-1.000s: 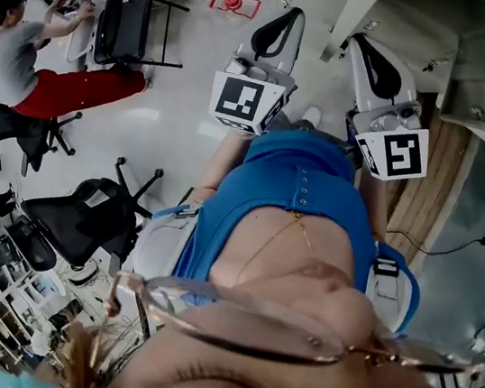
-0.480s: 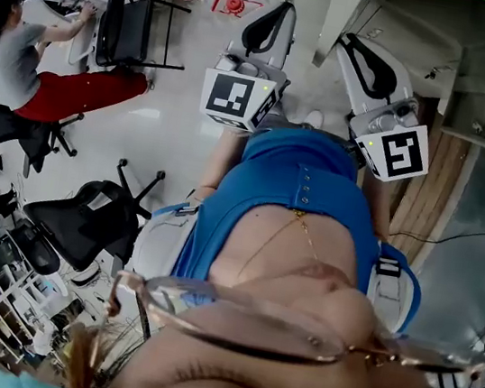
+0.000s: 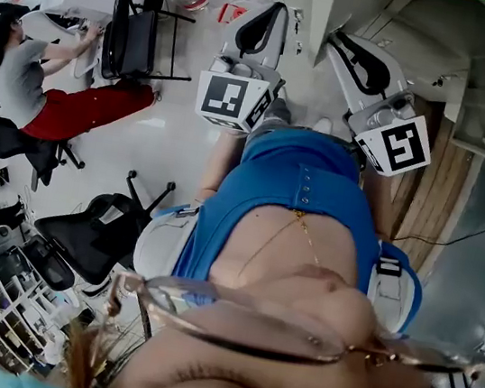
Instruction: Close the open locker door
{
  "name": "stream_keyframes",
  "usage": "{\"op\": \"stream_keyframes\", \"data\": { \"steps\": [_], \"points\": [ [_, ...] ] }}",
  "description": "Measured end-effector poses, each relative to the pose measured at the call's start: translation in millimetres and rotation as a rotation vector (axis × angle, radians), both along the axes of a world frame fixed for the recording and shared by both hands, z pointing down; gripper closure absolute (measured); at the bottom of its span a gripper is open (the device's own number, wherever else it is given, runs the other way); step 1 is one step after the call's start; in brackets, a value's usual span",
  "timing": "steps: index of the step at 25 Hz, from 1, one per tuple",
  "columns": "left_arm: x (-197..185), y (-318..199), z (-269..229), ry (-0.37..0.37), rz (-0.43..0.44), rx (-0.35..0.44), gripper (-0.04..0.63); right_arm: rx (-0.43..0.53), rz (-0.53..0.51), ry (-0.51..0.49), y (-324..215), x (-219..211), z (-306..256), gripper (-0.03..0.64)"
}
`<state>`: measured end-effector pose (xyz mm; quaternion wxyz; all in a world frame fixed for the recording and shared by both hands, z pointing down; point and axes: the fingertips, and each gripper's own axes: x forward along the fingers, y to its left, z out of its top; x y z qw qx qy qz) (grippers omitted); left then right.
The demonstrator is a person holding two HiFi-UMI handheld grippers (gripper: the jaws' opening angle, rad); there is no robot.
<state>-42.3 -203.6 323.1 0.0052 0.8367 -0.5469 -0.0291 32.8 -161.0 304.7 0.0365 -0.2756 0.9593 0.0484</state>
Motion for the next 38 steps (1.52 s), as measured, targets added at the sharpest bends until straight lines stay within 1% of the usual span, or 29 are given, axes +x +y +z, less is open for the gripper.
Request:
{"op": "stream_keyframes", "data": {
  "steps": [5,7,11,13,18,22,24,29,33,38],
  "points": [
    [-31,-10,4,0.01,-0.016,-0.02,0.594,0.009,0.003,0.012,-18,-27,-1,0.568],
    [-48,-13,5,0.014,-0.034,-0.025,0.594,-0.002,0.008,0.018,-25,-37,-1,0.568],
    [-75,-18,5,0.01,-0.063,-0.012,0.594,-0.023,0.019,0.018,-40,-56,0,0.568],
    [-83,-20,6,0.008,-0.067,-0.007,0.594,-0.014,0.025,0.018,-49,-63,1,0.57],
    [-98,-26,10,0.024,-0.061,-0.026,0.594,0.004,0.041,0.04,-76,-86,3,0.575],
    [-119,-33,13,0.026,-0.075,-0.029,0.594,-0.006,0.072,0.059,-97,-101,3,0.578],
    [-126,-35,13,0.026,-0.076,-0.03,0.594,0.012,0.09,0.057,-106,-105,4,0.578],
    [-135,-42,17,0.026,-0.046,-0.029,0.594,0.02,0.135,0.057,-128,-118,4,0.578],
    [-131,-48,17,0.033,0.004,-0.035,0.594,0.011,0.166,0.052,-141,-124,6,0.578],
    [-130,-55,14,0.035,0.049,-0.026,0.594,0.022,0.219,0.079,-157,-129,6,0.578]
  ]
}}
